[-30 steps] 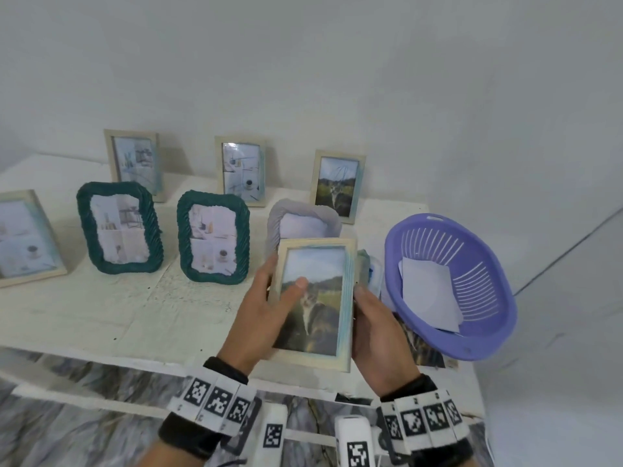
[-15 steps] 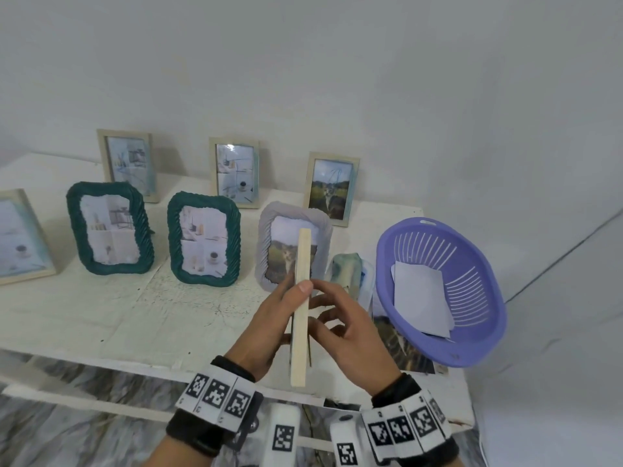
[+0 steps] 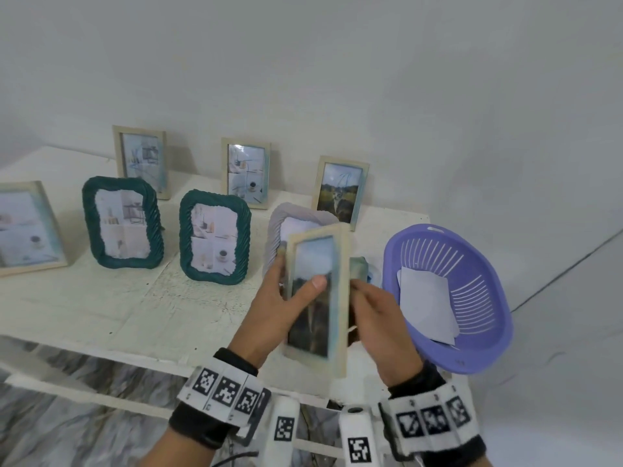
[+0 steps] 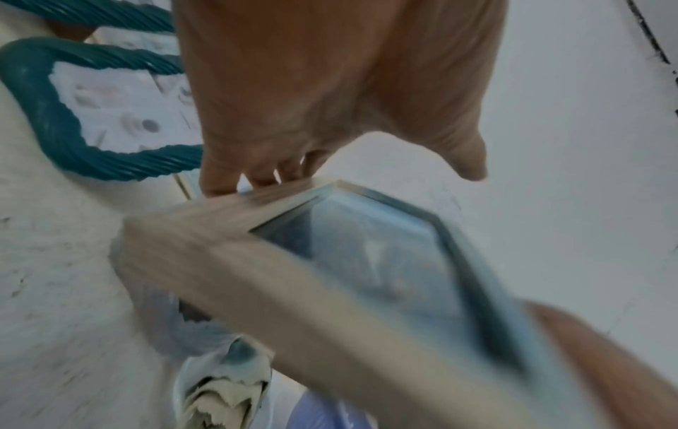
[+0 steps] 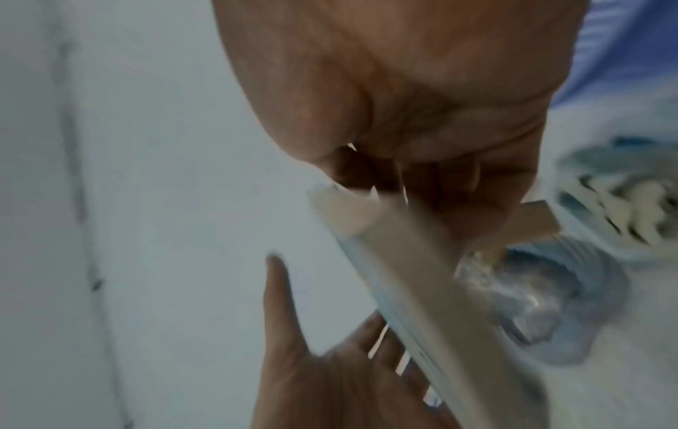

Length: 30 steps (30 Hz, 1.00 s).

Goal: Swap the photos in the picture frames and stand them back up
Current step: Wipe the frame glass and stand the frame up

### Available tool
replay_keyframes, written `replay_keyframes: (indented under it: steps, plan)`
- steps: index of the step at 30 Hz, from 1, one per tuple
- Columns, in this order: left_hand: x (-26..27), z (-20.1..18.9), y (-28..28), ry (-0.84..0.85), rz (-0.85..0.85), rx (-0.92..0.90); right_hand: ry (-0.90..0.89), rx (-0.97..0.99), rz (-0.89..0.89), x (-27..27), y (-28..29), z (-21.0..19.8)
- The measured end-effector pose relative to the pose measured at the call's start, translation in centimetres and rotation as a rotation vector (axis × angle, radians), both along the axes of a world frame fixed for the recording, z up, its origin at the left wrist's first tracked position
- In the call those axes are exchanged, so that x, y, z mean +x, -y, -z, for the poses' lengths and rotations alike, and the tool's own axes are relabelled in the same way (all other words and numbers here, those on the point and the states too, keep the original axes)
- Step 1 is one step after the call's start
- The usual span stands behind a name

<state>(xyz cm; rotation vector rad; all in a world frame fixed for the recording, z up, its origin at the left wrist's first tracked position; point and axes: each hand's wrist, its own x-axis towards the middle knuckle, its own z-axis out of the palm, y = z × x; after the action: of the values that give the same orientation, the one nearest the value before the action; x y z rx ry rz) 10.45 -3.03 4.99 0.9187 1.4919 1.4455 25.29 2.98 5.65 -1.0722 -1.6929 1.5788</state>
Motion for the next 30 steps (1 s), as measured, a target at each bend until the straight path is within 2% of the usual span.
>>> replay_keyframes:
  steps: [2, 4, 6, 10, 15, 20, 24, 28, 30]
  plan:
    - [-0.7, -0.3, 0.5, 0.015, -0.060, 0.008, -0.207, -0.341, 0.049, -0.1, -0.7, 0.5]
    - [-1.5, -0.8, 0.9, 0.062, -0.050, -0.012, -0.364, -0.546, 0.012, -0.3, -1.3, 1.5]
    - [-2.4, -1.2, 1.1, 0.109, 0.007, -0.042, -0.417, -0.641, -0.017, -0.7, -1.6, 2.3]
    - [-4.5, -1.1, 1.0, 0.265, 0.044, -0.114, -0.405, -0.672, -0.037, -2.0, -1.8, 2.7]
    - [-7.6, -0.9, 1.2, 0.379, 0.125, -0.163, -0.358, -0.634, -0.070, -4.7, -1.0, 2.6]
    - [-12.8, -0.6, 1.6, 0.391, 0.110, -0.174, -0.233, -0.430, -0.032, -9.7, -0.1, 0.9]
    - [-19.7, -1.4, 2.3, 0.374, 0.089, -0.159, -0.139, -0.210, -0.055, -15.5, 0.2, -1.2]
    - [-27.2, -3.5, 2.9, 0.275, 0.027, -0.133, -0.153, 0.002, -0.065, -22.6, 0.7, -3.8]
    - [-32.6, -5.3, 3.1, 0.202, -0.013, -0.081, -0.175, 0.105, -0.078, -27.8, 0.8, -5.5]
